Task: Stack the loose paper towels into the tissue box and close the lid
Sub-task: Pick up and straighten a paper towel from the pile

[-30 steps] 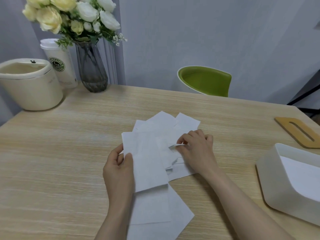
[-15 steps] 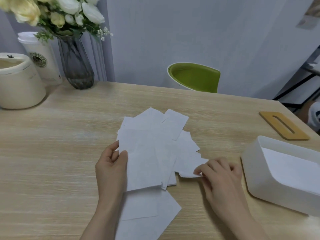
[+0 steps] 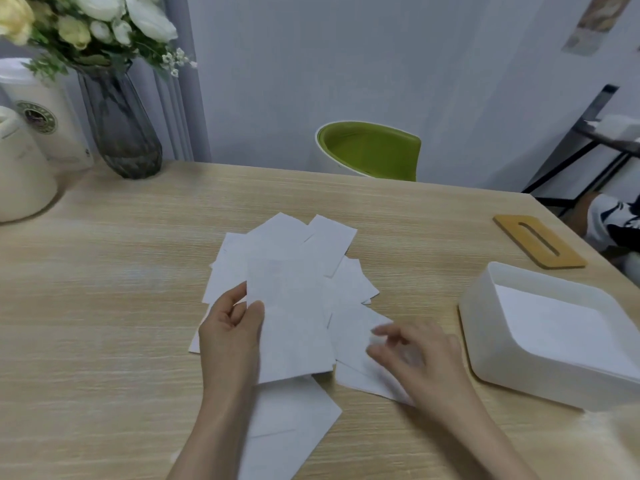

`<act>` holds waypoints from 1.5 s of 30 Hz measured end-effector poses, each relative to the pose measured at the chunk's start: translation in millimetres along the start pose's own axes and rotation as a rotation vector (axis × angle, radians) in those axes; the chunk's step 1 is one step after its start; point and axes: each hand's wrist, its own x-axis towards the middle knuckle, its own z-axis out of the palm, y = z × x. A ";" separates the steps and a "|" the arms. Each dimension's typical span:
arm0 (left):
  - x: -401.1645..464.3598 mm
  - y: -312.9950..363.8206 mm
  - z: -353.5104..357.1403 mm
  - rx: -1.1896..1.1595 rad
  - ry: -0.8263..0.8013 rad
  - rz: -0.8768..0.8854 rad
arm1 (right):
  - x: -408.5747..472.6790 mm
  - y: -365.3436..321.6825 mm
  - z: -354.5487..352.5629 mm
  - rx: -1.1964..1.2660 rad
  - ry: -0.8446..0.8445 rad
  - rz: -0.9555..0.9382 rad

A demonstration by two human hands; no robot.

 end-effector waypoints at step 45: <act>-4.6 -8.4 -2.2 0.080 -0.156 -0.139 | 11.5 -72.8 26.5 1.034 0.080 0.509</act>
